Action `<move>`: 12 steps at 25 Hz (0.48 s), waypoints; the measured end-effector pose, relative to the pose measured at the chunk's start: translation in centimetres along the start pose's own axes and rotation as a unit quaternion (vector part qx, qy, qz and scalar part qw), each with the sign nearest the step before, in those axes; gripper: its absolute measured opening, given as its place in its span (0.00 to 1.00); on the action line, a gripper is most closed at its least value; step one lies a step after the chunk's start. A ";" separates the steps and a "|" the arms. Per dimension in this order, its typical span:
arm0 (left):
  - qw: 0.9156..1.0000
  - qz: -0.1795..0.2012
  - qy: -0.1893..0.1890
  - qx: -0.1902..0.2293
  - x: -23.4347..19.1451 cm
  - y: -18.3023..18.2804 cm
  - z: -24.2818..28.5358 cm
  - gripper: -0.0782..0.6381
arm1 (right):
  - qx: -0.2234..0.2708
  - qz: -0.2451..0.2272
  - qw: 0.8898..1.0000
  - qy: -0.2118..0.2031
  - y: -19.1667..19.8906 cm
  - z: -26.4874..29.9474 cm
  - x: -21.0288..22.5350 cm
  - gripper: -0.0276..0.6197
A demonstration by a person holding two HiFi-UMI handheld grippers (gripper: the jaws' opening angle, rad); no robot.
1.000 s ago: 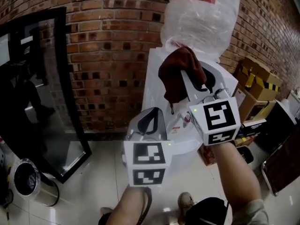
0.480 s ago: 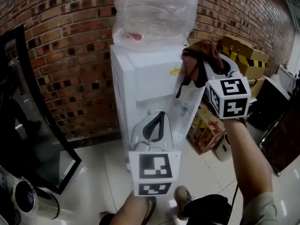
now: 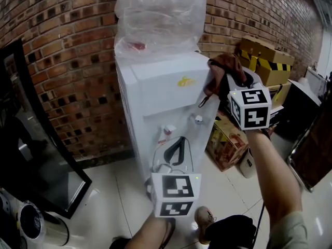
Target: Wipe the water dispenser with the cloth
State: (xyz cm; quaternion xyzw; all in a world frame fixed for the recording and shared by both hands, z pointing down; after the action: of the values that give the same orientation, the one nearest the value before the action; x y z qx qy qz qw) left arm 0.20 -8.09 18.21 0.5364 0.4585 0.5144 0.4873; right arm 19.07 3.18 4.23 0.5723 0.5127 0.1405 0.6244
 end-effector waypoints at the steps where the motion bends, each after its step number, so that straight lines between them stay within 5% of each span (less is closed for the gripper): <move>1: 1.000 0.001 -0.007 0.001 -0.4 0.0 -0.4 0.11 | 0.000 0.002 1.000 0.002 -0.1 -0.3 -0.1 0.19; 5: 0.999 -0.004 -0.042 0.015 -3.1 -0.9 -2.4 0.11 | 0.068 0.010 0.998 -0.006 -3.2 -3.6 -2.5 0.19; 12: 0.991 -0.023 -0.125 0.047 -8.9 -1.9 -7.4 0.11 | 0.203 0.025 0.973 -0.106 -9.7 -9.4 -12.4 0.20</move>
State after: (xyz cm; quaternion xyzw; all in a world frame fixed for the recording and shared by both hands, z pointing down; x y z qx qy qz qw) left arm -7.63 -16.31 15.40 0.6081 0.4300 0.4097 0.5268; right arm 2.16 -3.90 3.52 0.7117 0.4465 -0.0125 0.5422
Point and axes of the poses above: the fingertips, and each gripper's own axes: z forward along the fingers, x to its right, y out of its underside, the point moved 7 cm from there along -z, backward along the fingers
